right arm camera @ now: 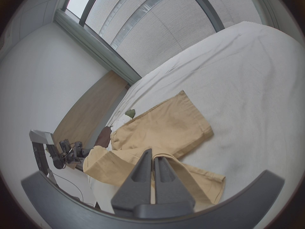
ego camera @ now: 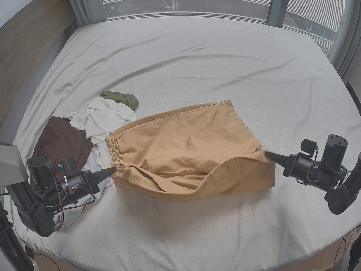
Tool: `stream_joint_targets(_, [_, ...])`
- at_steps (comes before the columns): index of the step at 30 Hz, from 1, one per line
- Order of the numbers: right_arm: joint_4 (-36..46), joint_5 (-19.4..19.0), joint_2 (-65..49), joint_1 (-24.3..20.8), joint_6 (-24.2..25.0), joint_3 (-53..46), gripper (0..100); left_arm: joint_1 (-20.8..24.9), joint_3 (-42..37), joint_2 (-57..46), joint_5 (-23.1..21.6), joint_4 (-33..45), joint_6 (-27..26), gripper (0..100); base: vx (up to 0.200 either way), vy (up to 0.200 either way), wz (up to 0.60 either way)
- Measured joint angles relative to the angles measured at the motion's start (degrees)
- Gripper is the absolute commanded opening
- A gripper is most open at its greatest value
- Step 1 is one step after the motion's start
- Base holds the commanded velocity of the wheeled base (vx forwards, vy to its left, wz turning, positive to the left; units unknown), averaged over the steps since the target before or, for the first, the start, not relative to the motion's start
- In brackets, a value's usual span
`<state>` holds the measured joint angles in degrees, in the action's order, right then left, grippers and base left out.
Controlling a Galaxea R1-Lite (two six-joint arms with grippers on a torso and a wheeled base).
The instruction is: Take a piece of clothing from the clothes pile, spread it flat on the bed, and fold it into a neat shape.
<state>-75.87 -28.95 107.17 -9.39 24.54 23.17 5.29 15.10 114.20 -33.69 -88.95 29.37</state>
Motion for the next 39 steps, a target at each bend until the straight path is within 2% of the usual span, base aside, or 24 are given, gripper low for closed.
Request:
stream_joint_targets(5, [0.3,0.5,0.0,-0.1,1.6,4.2,0,-0.1,0.9,0.0,1.0,0.0,0.0,0,0.000,0.000,0.00])
stream_joint_targets(17, [2.4,0.7,1.2,-0.1,1.8,10.8,0,-0.1,1.6,-0.2,1.3,0.0,0.2,0,0.000,0.000,0.00])
stream_joint_targets(26, [7.9,0.7,1.4,-0.2,1.8,16.3,0,-0.3,3.8,-0.3,3.6,0.0,4.3,0,0.000,0.000,0.00])
stream_joint_targets(39, [17.8,0.7,3.2,-0.2,1.5,29.8,0,-0.6,6.3,-0.2,6.1,0.1,5.5,0,0.000,0.000,0.00])
